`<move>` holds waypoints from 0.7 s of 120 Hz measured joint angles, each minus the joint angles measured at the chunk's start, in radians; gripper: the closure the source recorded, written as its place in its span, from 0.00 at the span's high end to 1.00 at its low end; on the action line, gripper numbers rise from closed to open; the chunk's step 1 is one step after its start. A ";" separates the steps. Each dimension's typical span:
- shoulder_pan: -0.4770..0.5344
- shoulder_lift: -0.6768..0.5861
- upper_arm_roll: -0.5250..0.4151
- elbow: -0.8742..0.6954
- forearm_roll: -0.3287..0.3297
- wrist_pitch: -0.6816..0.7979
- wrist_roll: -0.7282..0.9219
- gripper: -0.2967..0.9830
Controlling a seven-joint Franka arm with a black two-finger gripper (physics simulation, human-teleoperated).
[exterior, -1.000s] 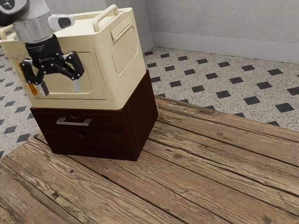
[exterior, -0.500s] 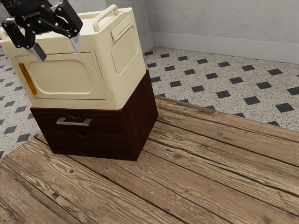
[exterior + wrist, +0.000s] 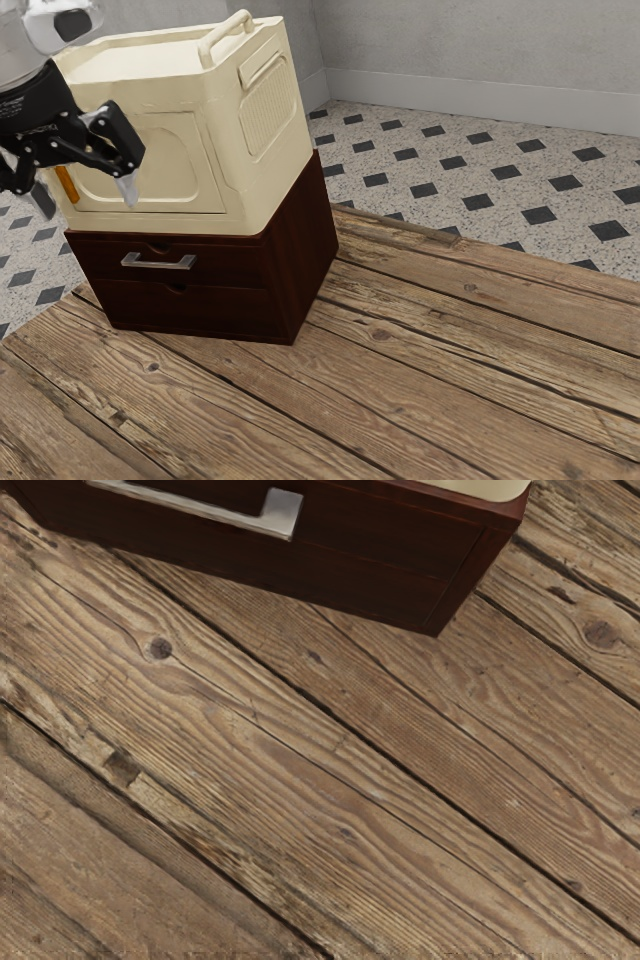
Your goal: Pull the drawer handle with one arm to open the drawer
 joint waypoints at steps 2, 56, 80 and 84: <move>0.002 -0.041 -0.002 -0.052 0.001 0.015 -0.002 0.77; -0.301 -0.610 0.216 -0.798 0.007 0.260 0.151 0.77; -0.313 -0.675 0.248 -0.908 0.064 0.360 0.551 0.77; -0.308 -0.682 0.247 -0.923 0.067 0.379 0.624 0.77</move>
